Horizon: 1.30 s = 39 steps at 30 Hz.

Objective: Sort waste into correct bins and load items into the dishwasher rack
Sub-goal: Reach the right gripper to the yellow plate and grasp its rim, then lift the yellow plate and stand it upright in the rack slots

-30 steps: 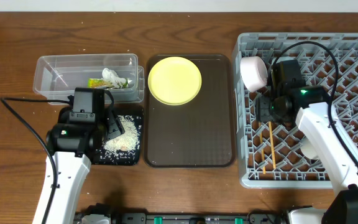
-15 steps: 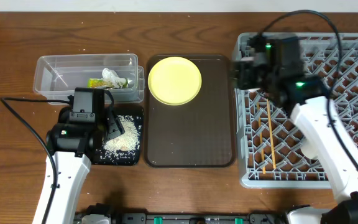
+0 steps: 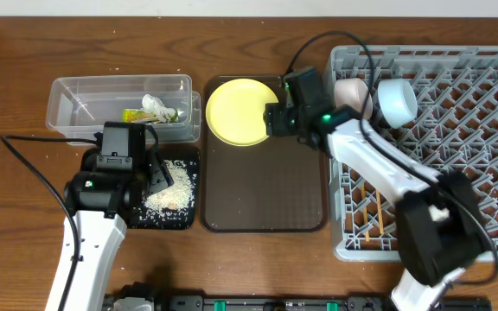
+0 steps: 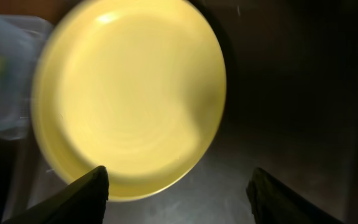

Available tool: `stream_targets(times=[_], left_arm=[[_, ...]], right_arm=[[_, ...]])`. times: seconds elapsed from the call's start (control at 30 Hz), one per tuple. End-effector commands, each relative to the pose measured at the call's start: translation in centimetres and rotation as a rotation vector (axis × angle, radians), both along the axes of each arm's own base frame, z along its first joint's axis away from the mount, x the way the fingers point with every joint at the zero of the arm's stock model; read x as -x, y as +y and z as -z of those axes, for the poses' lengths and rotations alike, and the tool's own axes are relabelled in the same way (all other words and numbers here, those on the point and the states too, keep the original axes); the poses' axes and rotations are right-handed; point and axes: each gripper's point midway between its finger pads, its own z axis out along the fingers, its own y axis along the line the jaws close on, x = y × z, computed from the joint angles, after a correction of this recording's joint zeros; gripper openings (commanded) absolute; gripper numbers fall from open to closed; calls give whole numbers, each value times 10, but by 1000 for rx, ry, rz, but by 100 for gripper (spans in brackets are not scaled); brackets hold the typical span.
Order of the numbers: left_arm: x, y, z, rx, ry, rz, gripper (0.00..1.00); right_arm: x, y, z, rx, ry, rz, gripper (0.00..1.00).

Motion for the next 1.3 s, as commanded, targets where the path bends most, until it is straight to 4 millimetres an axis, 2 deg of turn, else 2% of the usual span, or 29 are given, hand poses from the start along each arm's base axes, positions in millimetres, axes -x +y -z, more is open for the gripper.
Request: stream_targets(times=[0.0,0.1,0.2,0.37,0.5,0.8,0.87,1.03,1.13,1.27], left_arm=[[2,6,2,-20,10,-20,74],[2,6,2,-20,10,-20,74],[2,6,2,-20,10,-20,74],[2,6,2,-20,10,-20,74],[2,6,2,-20,10,-20,74],[2,6,2,-20,9,-20,74],[2,6,2,-20,9,-20,74],[2,6,2,-20,9,-20,74],[2,6,2,-20,10,-20,74],[2,6,2,-20,10,-20,74]], right_arm=[[-2,2,25,1,47,74,67],[-2,3,42,-1,79,99,63],[0,2,51,7,97,108,54],[0,-6,56,45,102,128,44],[10,-18,63,96,145,164,35],[28,-30,71,141,227,195,4],[30,-31,70,146,234,195,1],[29,-35,51,135,214,198,1],[25,-40,26,129,169,188,1],[22,-61,-21,167,72,185,1]])
